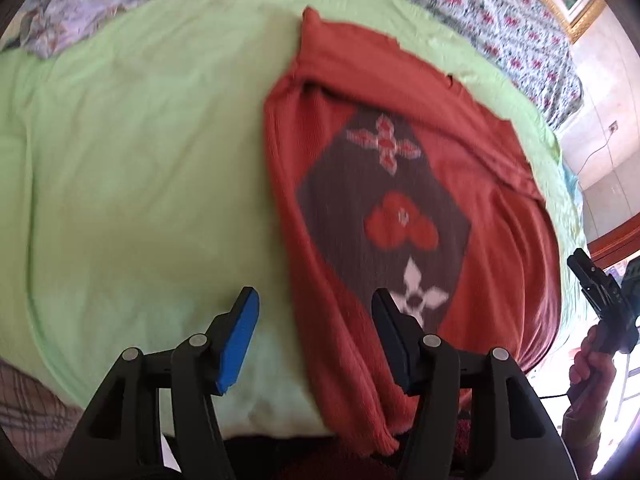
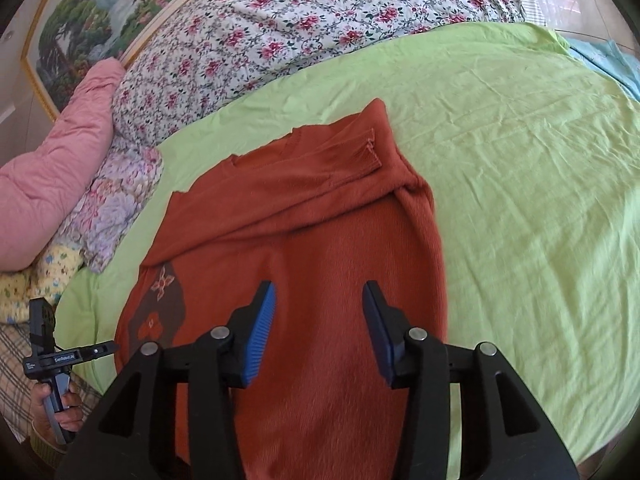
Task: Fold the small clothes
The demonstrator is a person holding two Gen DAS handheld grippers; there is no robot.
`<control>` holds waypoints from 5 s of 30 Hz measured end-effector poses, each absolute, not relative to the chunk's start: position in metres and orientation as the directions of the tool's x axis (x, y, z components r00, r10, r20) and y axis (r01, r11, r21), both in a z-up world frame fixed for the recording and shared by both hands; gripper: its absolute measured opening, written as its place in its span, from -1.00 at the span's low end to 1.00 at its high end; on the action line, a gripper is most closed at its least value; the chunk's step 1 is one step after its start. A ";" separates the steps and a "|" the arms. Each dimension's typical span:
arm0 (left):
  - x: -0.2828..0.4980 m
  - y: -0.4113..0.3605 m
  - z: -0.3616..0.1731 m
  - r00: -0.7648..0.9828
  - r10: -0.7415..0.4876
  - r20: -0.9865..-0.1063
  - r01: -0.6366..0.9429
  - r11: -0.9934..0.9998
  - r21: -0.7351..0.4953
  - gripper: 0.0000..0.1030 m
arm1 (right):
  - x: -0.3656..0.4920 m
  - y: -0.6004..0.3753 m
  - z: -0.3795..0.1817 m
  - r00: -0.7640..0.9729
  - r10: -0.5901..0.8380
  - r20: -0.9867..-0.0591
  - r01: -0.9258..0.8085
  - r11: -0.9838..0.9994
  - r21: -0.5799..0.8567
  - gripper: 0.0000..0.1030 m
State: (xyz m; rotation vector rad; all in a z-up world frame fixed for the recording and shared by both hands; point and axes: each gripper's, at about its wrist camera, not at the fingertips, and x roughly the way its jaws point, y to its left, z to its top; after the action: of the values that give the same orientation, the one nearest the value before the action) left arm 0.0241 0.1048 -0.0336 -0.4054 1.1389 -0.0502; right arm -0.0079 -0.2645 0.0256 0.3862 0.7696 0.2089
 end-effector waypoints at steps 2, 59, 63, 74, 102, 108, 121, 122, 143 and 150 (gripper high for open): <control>0.020 0.095 -0.040 0.413 -0.242 -0.878 -0.167 0.927 -0.335 0.15 | -0.022 -0.262 0.022 0.695 0.320 -0.644 -0.047 0.914 0.403 -0.03; -0.055 0.150 0.024 0.645 -0.469 -0.604 0.069 0.822 -0.565 -0.94 | -0.128 -0.343 0.005 0.659 0.717 -0.227 -0.254 0.497 0.830 -0.88; -0.024 0.165 0.064 0.736 -0.466 -0.491 0.117 0.802 -0.586 -0.94 | -0.094 -0.340 0.039 0.679 0.719 -0.151 -0.336 0.487 0.807 -0.88; 0.146 0.185 0.089 0.805 -0.370 -0.464 0.056 0.825 -0.562 -0.94 | 0.085 -0.350 0.069 0.772 0.606 -0.190 -0.273 0.587 0.762 -0.88; 0.225 0.179 -0.007 0.614 -0.398 -0.681 0.032 0.875 -0.483 -0.75 | 0.224 -0.345 0.019 0.709 0.396 -0.584 0.042 0.803 0.595 -0.74; 0.188 0.091 -0.025 0.474 -0.492 -0.730 0.192 0.867 -0.460 -0.52 | 0.188 -0.261 0.016 0.529 0.585 -0.614 -0.303 0.807 0.508 -0.74; 0.328 0.099 -0.010 0.525 -0.269 -0.807 0.031 0.954 -0.298 -0.55 | 0.298 -0.229 -0.006 0.492 0.330 -0.806 -0.230 0.942 0.245 -0.74; 0.339 0.110 -0.005 0.551 -0.242 -0.799 -0.012 0.955 -0.298 -0.55 | 0.308 -0.244 -0.002 0.530 0.324 -0.783 -0.164 0.946 0.281 -0.74; 0.232 0.148 0.025 0.644 -0.250 -0.723 -0.085 0.916 -0.392 -0.46 | 0.150 -0.287 0.028 0.661 0.382 -0.646 -0.070 0.889 0.454 -0.72; 0.158 0.095 0.006 0.579 -0.379 -0.722 0.038 0.897 -0.440 -0.40 | 0.104 -0.294 0.020 0.686 0.359 -0.633 -0.023 0.880 0.474 -0.28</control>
State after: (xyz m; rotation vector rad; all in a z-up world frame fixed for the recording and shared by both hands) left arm 0.1582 0.0952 0.0055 -0.4025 0.9271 -0.2515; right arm 0.1044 -0.2942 0.0203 0.4566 0.7922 0.2221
